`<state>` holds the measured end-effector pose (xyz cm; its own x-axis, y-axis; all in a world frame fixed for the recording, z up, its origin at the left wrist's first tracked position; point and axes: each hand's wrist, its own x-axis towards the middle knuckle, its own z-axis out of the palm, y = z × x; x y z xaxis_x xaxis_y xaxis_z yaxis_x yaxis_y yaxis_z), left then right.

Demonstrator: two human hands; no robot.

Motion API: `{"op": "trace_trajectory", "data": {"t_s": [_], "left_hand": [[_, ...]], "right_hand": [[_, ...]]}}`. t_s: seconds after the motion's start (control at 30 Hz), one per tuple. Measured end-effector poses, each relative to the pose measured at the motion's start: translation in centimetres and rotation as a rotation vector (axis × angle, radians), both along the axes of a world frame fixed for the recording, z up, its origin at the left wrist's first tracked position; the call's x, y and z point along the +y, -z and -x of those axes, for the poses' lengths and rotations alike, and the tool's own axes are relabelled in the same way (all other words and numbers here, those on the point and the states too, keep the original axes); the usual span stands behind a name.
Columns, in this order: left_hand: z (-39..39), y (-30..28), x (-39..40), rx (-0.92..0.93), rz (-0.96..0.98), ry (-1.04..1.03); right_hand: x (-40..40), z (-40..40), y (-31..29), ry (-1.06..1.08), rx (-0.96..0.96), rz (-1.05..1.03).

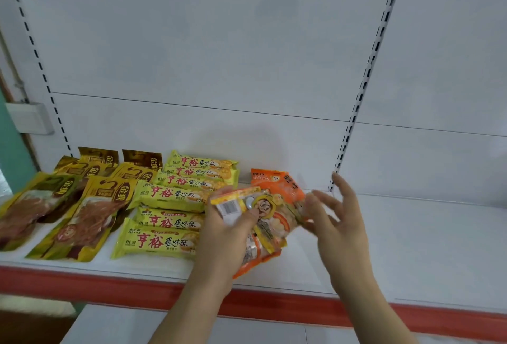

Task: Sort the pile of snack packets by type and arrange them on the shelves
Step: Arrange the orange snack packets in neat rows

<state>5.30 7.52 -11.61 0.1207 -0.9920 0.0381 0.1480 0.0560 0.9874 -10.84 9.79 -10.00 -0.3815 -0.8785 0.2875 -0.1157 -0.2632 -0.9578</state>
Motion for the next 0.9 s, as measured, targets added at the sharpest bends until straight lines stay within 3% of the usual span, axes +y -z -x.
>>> {"op": "trace_trajectory", "data": {"t_s": [0.1,0.27,0.37,0.47,0.57,0.7,0.8,0.9], "left_hand": [[0.5,-0.1,-0.1,-0.029,0.039,-0.034],[0.4,0.2,0.3,-0.049,-0.011,0.038],[-0.9,-0.1,0.2,-0.047,-0.056,-0.041],[-2.2,-0.3,0.4,-0.028,-0.083,-0.047],[-2.7,-0.3,0.5,-0.022,-0.091,-0.042],[-2.8,-0.3,0.6,-0.071,-0.091,-0.030],[-2.9,-0.2,0.5,-0.045,-0.090,-0.030],[-2.8,0.0,0.4,-0.020,-0.086,-0.030]], "right_hand": [[0.6,-1.2,1.2,-0.123,0.082,-0.067],[-0.3,-0.8,0.4,-0.018,0.239,0.026],[-2.5,1.8,0.0,-0.049,0.233,-0.088],[-4.5,2.7,0.8,-0.250,0.469,-0.270],[-6.5,1.3,1.5,-0.369,0.712,-0.301],[-8.1,0.5,3.0,-0.268,1.117,-0.278],[-7.8,0.6,3.5,-0.208,1.254,-0.325],[-7.9,0.5,3.8,-0.236,1.256,-0.384]]}}
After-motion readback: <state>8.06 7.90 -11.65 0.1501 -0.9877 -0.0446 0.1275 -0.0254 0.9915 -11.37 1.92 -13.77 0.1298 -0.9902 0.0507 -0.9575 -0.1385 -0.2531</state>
